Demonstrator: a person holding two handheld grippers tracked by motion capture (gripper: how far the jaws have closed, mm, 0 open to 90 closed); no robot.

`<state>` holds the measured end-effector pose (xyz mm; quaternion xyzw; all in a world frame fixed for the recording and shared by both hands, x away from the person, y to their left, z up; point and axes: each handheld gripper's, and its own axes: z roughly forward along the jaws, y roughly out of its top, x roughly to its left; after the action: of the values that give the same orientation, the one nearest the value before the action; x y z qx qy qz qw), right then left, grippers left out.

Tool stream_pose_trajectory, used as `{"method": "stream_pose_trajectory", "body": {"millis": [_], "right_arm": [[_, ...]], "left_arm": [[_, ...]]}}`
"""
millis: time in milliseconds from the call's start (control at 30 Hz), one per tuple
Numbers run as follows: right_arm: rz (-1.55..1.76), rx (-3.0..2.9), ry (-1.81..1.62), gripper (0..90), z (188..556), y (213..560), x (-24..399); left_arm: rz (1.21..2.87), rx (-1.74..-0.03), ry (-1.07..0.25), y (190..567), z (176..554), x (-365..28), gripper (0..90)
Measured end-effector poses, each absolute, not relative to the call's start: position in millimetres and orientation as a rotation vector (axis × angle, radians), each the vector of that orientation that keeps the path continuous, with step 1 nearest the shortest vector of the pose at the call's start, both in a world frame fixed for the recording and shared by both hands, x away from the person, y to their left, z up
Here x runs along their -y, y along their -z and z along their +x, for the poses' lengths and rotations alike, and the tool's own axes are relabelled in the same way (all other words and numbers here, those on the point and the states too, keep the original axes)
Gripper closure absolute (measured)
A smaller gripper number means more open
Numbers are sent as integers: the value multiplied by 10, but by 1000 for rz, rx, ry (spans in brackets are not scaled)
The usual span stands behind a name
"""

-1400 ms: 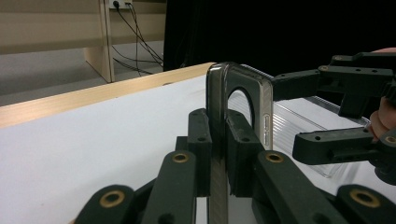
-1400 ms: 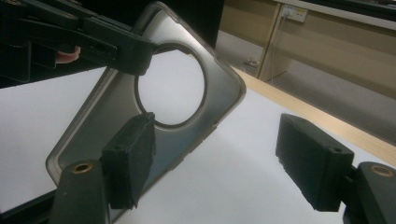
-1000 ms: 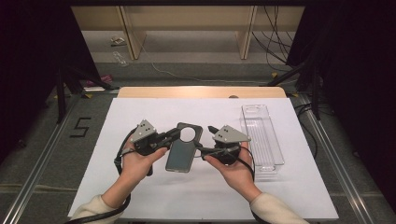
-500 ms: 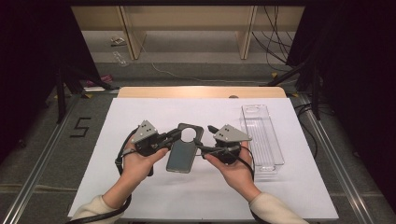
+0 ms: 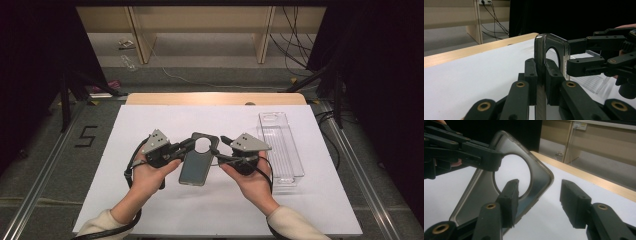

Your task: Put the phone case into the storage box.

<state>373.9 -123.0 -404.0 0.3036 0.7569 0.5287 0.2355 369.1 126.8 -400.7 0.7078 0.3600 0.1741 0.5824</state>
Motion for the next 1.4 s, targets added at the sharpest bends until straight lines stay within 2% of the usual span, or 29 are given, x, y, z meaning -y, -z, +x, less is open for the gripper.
{"method": "stream_pose_trajectory", "body": {"millis": [667, 1400], "right_arm": [[881, -2071, -1477, 703, 3739, 4047, 1254], [970, -2015, -1479, 849, 3694, 3938, 1321]], "left_arm": [[1645, -843, -395, 4014, 3690, -1262, 814], [1678, -831, -374, 4087, 3669, -1176, 809]]}}
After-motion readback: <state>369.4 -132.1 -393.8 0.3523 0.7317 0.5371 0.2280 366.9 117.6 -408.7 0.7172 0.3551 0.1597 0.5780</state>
